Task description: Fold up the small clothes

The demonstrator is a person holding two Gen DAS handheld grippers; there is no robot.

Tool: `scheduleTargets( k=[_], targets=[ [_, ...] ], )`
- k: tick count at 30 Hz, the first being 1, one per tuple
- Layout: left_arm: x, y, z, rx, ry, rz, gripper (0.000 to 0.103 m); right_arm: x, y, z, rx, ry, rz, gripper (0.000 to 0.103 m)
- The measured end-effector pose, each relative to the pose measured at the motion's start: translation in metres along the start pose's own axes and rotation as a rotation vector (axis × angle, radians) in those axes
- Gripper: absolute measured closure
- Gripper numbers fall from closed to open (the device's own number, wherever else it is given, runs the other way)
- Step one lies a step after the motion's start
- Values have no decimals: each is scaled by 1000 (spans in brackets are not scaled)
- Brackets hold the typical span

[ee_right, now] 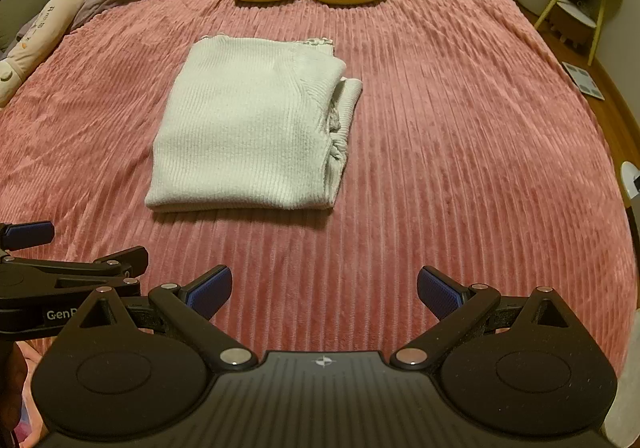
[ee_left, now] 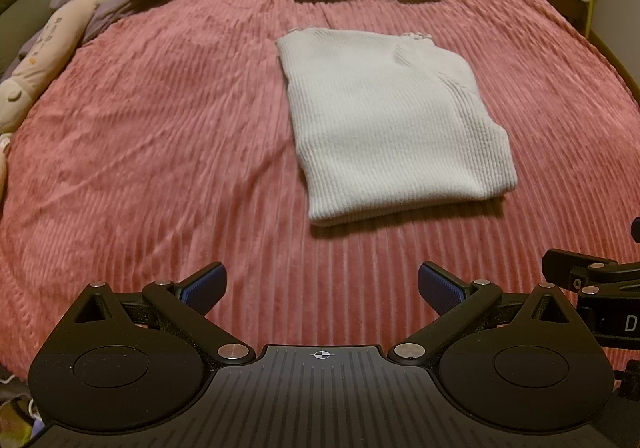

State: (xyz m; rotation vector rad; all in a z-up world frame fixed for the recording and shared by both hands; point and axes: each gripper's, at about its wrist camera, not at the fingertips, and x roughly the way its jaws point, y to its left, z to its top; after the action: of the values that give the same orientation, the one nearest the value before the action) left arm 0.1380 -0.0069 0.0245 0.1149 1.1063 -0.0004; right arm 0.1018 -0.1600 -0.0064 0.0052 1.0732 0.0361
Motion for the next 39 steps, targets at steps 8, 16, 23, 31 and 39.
scheduleTargets(
  k=[8, 16, 23, 31, 39],
  targets=[
    [0, -1, -1, 2, 1, 1, 0, 0, -1, -1, 0, 1, 0, 4],
    [0, -1, -1, 0, 0, 0, 0, -1, -1, -1, 1, -2, 0, 4],
    [0, -1, -1, 2, -1, 0, 0, -3, -2, -1, 2, -5, 0, 4],
    [-3, 1, 0, 0, 3, -8, 0, -4, -1, -2, 0, -7, 1, 4],
    [-6, -1, -2, 14, -21, -1, 0, -5, -2, -2, 1, -10, 2, 4]
  ],
)
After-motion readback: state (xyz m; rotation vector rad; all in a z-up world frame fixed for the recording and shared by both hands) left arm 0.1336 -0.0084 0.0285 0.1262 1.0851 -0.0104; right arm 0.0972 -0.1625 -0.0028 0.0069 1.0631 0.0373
